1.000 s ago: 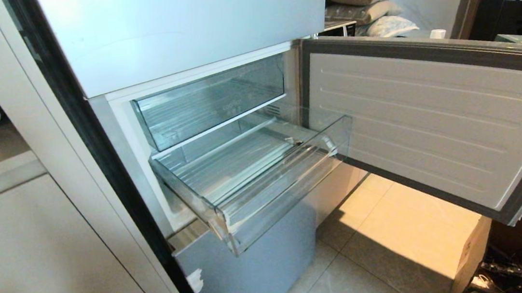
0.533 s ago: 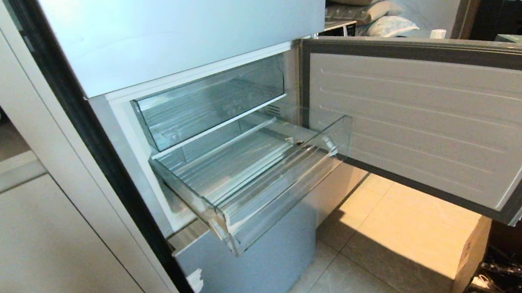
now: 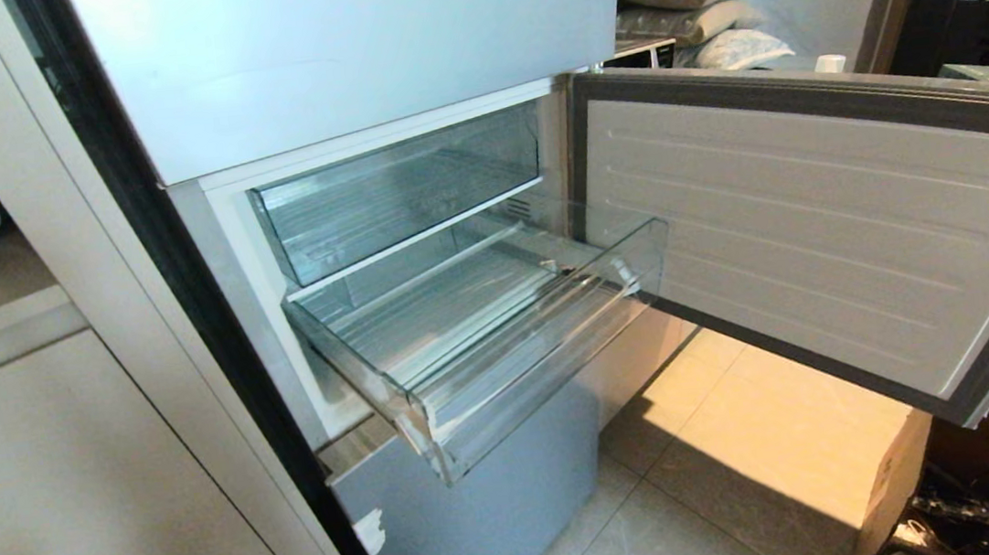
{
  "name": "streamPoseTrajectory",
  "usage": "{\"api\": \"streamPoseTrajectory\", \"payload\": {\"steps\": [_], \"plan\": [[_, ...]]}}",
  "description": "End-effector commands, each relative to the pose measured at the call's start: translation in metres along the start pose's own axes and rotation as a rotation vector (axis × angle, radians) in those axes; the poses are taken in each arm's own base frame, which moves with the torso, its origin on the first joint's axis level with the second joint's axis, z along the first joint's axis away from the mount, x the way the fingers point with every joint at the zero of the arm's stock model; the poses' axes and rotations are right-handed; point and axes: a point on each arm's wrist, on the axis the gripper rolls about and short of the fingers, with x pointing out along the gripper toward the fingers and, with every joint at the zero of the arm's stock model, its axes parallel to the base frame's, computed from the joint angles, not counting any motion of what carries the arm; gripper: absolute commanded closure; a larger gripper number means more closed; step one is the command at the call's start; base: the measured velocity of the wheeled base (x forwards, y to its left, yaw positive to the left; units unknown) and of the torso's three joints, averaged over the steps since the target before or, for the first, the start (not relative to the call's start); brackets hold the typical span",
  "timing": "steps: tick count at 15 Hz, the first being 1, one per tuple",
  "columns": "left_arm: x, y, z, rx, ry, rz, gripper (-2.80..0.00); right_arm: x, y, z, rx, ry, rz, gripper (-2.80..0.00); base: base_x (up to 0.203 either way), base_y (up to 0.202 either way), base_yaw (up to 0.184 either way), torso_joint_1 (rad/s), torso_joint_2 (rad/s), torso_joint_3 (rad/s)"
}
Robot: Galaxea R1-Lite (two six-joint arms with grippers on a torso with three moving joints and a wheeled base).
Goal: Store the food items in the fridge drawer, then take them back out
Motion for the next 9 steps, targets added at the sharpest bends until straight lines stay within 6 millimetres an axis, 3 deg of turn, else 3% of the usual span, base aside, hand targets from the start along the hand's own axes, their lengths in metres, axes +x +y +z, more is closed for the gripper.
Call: {"api": "streamPoseTrajectory", "payload": {"steps": [1,6,9], "plan": [[0.0,0.0,0.0,0.0,0.002,0.0,0.0,0.051,0.004,-0.018,-0.014,0.122,-0.03,0.0,0.0,0.0,0.0,0.0,0.0,0.0],[0.0,0.0,0.0,0.0,0.002,0.0,0.0,0.126,0.008,-0.044,-0.012,0.164,-0.052,0.0,0.0,0.0,0.0,0.0,0.0,0.0],[0.0,0.0,0.0,0.0,0.002,0.0,0.0,0.167,0.007,-0.048,0.006,0.177,0.006,0.0,0.0,0.0,0.0,0.0,0.0,0.0]]}}
